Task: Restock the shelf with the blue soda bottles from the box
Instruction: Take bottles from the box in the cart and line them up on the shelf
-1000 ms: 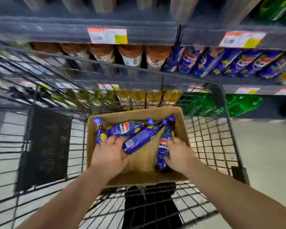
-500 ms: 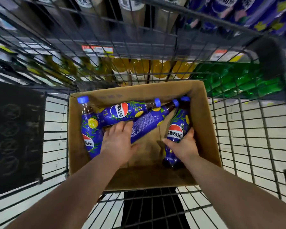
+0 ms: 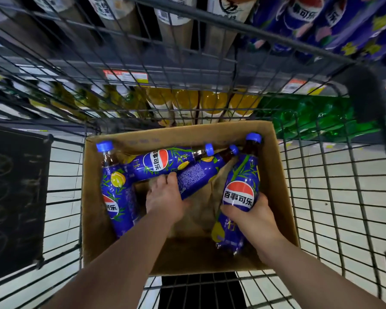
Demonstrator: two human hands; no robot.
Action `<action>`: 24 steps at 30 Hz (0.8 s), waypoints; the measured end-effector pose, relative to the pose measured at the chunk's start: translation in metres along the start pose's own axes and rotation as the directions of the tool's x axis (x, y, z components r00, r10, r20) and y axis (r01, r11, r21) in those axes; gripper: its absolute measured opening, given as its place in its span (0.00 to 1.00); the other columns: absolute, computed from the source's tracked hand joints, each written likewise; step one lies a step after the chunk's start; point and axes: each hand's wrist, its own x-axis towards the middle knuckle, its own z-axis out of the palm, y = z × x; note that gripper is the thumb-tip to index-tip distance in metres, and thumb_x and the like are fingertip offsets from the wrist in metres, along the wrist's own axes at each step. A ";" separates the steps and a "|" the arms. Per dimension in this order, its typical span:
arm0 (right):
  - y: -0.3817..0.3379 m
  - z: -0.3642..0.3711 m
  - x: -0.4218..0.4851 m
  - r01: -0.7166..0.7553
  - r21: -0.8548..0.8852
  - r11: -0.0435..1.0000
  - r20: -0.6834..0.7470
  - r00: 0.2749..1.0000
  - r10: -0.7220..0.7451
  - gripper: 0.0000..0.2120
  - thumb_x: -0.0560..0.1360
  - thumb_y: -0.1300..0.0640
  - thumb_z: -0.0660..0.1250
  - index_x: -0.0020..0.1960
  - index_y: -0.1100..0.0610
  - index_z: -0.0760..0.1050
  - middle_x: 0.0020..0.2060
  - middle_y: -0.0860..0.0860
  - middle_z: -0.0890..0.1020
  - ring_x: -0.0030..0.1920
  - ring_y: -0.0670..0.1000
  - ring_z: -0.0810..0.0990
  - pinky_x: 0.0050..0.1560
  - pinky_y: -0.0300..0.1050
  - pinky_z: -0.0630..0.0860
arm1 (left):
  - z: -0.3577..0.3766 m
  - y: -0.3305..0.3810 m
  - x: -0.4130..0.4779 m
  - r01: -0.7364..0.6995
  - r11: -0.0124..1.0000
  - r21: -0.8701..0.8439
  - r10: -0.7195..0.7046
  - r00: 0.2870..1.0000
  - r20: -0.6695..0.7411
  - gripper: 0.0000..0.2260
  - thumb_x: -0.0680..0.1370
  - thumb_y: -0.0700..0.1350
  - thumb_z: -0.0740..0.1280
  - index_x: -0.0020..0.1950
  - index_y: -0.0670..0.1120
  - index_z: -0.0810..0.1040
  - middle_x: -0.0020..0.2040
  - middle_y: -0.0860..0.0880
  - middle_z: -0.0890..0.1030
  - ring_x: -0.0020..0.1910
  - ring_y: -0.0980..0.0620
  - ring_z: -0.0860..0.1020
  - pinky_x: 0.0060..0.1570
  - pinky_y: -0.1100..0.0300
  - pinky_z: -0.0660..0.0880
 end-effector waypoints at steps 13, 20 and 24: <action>-0.004 -0.005 -0.001 0.009 -0.020 1.000 -0.034 0.999 -0.009 0.30 0.63 0.59 0.77 0.58 0.50 0.64 0.47 0.48 0.78 0.47 0.48 0.79 0.43 0.44 0.78 | 0.020 -0.008 -0.009 0.036 0.982 -0.185 -0.028 0.999 0.046 0.34 0.64 0.57 0.73 0.65 0.49 0.65 0.59 0.47 0.76 0.58 0.46 0.74 0.56 0.49 0.74; -0.033 -0.010 -0.049 0.067 -0.083 0.994 -0.005 0.998 -0.068 0.32 0.62 0.56 0.77 0.59 0.49 0.64 0.49 0.48 0.78 0.50 0.50 0.79 0.53 0.52 0.79 | -0.035 -0.022 -0.070 0.066 0.808 -0.585 -0.061 0.998 0.029 0.21 0.60 0.56 0.77 0.45 0.53 0.70 0.40 0.52 0.77 0.43 0.48 0.77 0.43 0.56 0.74; -0.054 -0.012 -0.093 0.111 -0.096 0.989 -0.040 0.993 -0.115 0.34 0.57 0.52 0.76 0.59 0.50 0.66 0.48 0.49 0.80 0.48 0.50 0.81 0.51 0.53 0.80 | -0.083 -0.022 -0.112 0.017 0.677 -0.736 -0.054 0.998 -0.026 0.26 0.54 0.59 0.74 0.47 0.51 0.74 0.44 0.49 0.82 0.43 0.49 0.80 0.48 0.50 0.77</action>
